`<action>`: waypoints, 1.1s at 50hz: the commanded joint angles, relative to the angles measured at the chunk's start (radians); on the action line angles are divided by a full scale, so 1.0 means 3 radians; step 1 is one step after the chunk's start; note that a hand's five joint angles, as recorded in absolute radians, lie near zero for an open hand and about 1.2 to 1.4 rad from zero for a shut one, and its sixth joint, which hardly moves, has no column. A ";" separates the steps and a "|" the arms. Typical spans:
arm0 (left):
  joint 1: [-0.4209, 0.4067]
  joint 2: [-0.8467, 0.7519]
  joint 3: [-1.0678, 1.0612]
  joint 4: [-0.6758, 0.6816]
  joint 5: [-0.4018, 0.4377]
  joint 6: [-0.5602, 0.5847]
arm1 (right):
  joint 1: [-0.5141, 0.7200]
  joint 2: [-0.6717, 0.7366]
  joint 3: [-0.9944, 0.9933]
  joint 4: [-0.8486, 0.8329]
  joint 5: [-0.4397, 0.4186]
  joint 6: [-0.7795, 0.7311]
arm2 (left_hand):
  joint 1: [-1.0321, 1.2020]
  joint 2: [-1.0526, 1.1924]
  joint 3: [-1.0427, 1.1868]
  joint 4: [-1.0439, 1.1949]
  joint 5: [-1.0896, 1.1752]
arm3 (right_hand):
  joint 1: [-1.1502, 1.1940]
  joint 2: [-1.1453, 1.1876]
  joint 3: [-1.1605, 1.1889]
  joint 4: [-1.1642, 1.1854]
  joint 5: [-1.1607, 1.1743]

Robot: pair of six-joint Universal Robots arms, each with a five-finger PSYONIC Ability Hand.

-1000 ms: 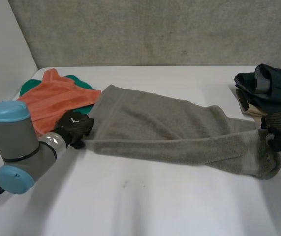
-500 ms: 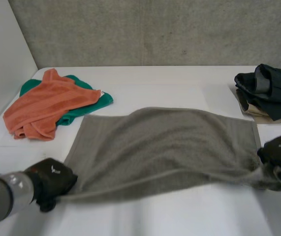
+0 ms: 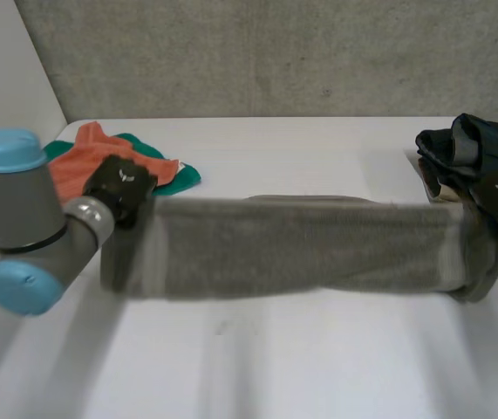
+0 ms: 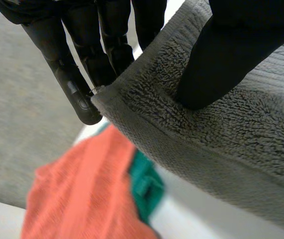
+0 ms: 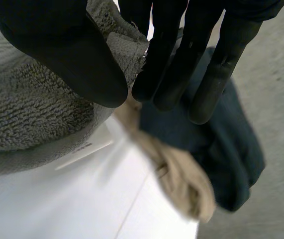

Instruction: Fold the laundry.

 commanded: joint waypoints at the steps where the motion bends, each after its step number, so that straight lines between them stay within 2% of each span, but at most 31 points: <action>1: -0.0126 -0.0700 0.0686 0.0443 -0.0127 -0.0045 | 0.0223 0.0588 -0.0531 -0.0435 0.0268 0.0019 | 0.0834 0.0666 0.0682 0.0662 0.0810 | 0.0856 0.0723 0.0688 0.0665 0.0682; 3: -0.0136 -0.0909 0.0884 0.0707 -0.0177 -0.0035 | 0.0294 0.0777 -0.0715 -0.0553 0.0278 0.0014 | 0.0834 0.0666 0.0682 0.0662 0.0810 | 0.0856 0.0723 0.0688 0.0665 0.0682; 9: -0.0172 -0.1125 0.1029 0.1067 -0.0234 0.0001 | 0.0335 0.0957 -0.0844 -0.0844 0.0293 0.0019 | 0.0834 0.0666 0.0682 0.0662 0.0810 | 0.0856 0.0723 0.0688 0.0665 0.0682; 10: -0.0187 -0.1140 0.1019 0.1138 -0.0249 0.0016 | 0.0351 0.0967 -0.0844 -0.0875 0.0303 0.0014 | 0.0070 -0.0098 -0.0082 -0.0102 0.0046 | -0.0080 -0.0214 -0.0248 -0.0271 -0.0254; 13: -0.0218 -0.1130 0.0978 0.1210 -0.0270 0.0042 | 0.0381 0.0947 -0.0808 -0.0865 0.0324 0.0060 | -0.2933 -0.3101 -0.3085 -0.3105 -0.2957 | -0.3216 -0.3350 -0.3384 -0.3407 -0.3390; 14: -0.0244 -0.1105 0.0922 0.1241 -0.0316 0.0047 | 0.0387 0.0932 -0.0787 -0.0860 0.0329 0.0090 | -0.3213 -0.3381 -0.3365 -0.3386 -0.3237 | -0.3216 -0.3350 -0.3384 -0.3407 -0.3390; 18: -0.0330 -0.0932 0.0723 0.1251 -0.0418 0.0032 | 0.0366 0.0753 -0.0614 -0.0743 0.0298 0.0315 | -0.3226 -0.3394 -0.3378 -0.3398 -0.3249 | -0.3216 -0.3350 -0.3384 -0.3407 -0.3390; 24: -0.0372 -0.0599 0.0293 0.1246 -0.0423 0.0001 | 0.0331 0.0364 -0.0338 -0.0411 0.0222 0.0479 | -0.3226 -0.3394 -0.3378 -0.3398 -0.3249 | -0.3216 -0.3350 -0.3384 -0.3407 -0.3390; 30: -0.0382 -0.0195 -0.0177 0.1236 -0.0418 -0.0091 | 0.0049 0.0150 0.0010 -0.0022 -0.0141 0.0566 | -0.3226 -0.3394 -0.3378 -0.3398 -0.3249 | -0.2723 -0.2856 -0.2891 -0.2914 -0.2897; 34: -0.0382 -0.0087 -0.0367 0.1231 -0.0408 -0.0223 | -0.0058 0.0119 0.0143 0.0147 -0.0361 0.0602 | -0.3216 -0.3384 -0.3368 -0.3388 -0.3240 | -0.2634 -0.2768 -0.2802 -0.2825 -0.2808; 43: -0.0382 -0.0046 -0.0495 0.1226 -0.0393 -0.0357 | -0.0176 0.0241 0.0220 0.0132 -0.0443 0.0602 | -0.3206 -0.3374 -0.3358 -0.3379 -0.3230 | -0.2477 -0.2611 -0.2645 -0.2669 -0.2651; 46: -0.0382 -0.0056 -0.0500 0.1226 -0.0388 -0.0357 | -0.0181 0.0364 0.0200 0.0061 -0.0438 0.0602 | -0.3206 -0.3374 -0.3358 -0.3379 -0.3230 | -0.1843 -0.1976 -0.2011 -0.2034 -0.2017; 47: -0.0387 -0.0056 -0.0500 0.1226 -0.0388 -0.0357 | -0.0181 0.0389 0.0200 0.0040 -0.0438 0.0597 | -0.3206 -0.3374 -0.3358 -0.3379 -0.3230 | -0.1386 -0.1519 -0.1554 -0.1577 -0.1560; 49: -0.0387 -0.0056 -0.0500 0.1226 -0.0393 -0.0357 | -0.0181 0.0400 0.0200 0.0025 -0.0433 0.0592 | -0.3206 -0.3374 -0.3358 -0.3379 -0.3230 | 0.0477 0.0343 0.0309 0.0286 0.0303; 50: -0.0387 -0.0051 -0.0500 0.1226 -0.0388 -0.0357 | -0.0181 0.0400 0.0200 0.0020 -0.0418 0.0592 | -0.3206 -0.3374 -0.3358 -0.3379 -0.3230 | 0.0853 0.0719 0.0685 0.0661 0.0679; 55: -0.0397 -0.0036 -0.0510 0.1216 -0.0398 -0.0362 | -0.0308 0.0354 0.0220 0.0015 -0.0331 0.0510 | -0.3216 -0.3384 -0.3368 -0.3388 -0.3240 | 0.0856 0.0723 0.0688 0.0665 0.0682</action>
